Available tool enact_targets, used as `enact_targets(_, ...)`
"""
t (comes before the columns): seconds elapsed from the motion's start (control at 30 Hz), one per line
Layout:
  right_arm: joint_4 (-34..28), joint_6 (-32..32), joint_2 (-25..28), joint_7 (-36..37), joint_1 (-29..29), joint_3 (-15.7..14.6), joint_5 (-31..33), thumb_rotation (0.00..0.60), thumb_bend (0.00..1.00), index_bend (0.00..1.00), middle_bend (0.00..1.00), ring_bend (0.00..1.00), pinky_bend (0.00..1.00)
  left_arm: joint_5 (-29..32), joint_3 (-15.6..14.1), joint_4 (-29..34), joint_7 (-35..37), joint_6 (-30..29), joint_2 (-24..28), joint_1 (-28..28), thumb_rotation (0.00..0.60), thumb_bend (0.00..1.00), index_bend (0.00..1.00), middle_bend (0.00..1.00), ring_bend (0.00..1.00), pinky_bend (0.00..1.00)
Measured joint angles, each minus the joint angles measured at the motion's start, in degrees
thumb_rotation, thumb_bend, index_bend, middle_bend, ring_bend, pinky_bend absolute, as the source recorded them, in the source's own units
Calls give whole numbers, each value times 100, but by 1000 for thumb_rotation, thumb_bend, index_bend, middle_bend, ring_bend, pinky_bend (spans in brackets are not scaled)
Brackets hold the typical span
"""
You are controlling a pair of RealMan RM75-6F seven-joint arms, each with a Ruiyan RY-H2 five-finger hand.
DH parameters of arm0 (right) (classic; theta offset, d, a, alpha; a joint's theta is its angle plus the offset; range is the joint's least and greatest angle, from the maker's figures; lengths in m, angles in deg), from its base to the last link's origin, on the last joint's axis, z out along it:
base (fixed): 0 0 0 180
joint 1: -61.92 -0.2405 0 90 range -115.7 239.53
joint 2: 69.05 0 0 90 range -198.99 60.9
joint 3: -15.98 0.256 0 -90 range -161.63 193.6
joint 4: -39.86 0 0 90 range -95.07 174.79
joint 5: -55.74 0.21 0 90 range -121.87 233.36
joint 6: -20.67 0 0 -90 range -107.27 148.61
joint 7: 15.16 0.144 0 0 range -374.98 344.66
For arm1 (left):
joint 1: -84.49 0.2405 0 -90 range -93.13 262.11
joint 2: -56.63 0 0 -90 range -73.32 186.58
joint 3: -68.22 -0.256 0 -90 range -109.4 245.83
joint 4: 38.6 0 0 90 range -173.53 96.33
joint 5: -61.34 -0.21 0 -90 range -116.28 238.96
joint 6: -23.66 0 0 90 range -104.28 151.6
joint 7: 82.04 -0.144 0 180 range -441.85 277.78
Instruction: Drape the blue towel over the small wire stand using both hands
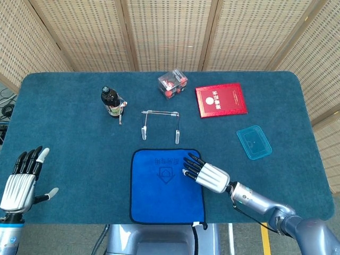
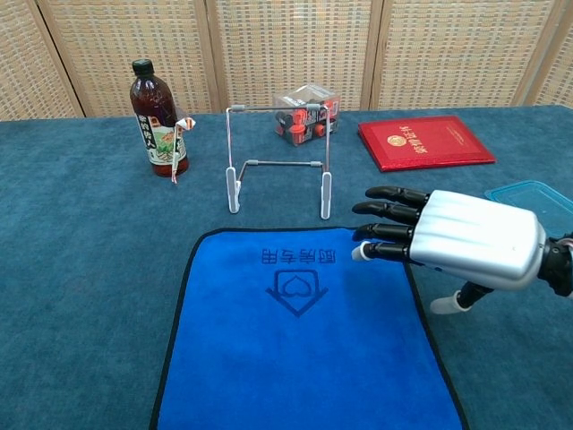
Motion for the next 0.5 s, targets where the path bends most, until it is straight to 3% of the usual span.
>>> enact_targets(0.5,374,-116,-30,108,-53,-277,110,600,0,210,205,54,65,57,12,-12,36,2,15,-12,600,0,0,0,0,0)
